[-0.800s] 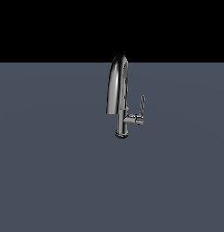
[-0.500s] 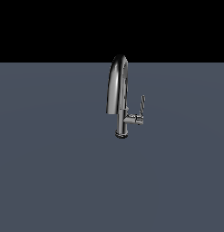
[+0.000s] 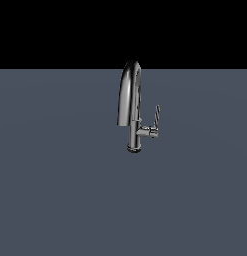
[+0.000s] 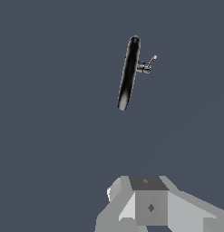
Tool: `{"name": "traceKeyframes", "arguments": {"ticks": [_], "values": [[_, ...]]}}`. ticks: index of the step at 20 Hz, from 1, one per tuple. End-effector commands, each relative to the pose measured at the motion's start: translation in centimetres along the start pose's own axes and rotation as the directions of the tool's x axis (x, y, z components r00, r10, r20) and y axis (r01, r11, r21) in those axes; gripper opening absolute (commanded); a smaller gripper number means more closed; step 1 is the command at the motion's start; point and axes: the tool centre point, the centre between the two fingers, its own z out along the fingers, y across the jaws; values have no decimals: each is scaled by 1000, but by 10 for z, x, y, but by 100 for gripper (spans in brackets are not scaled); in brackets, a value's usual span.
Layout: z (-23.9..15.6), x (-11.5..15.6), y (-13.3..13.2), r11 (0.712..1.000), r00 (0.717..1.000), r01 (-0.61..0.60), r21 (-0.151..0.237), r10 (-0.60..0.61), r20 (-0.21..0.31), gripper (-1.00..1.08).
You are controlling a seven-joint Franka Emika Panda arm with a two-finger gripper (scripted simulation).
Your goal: Turn on the faucet by rotating a designated handle.
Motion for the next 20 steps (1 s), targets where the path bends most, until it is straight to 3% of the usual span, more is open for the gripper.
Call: {"name": "traceKeyframes", "arguments": {"ticks": [1,11,20], "values": [[1,10,1,999,999,-30,28,29,23,-100],[12,67,11,964,971,-204,169,177,162,-100],[32,120,28,881,903,-382,280,291,316,-100]]}}
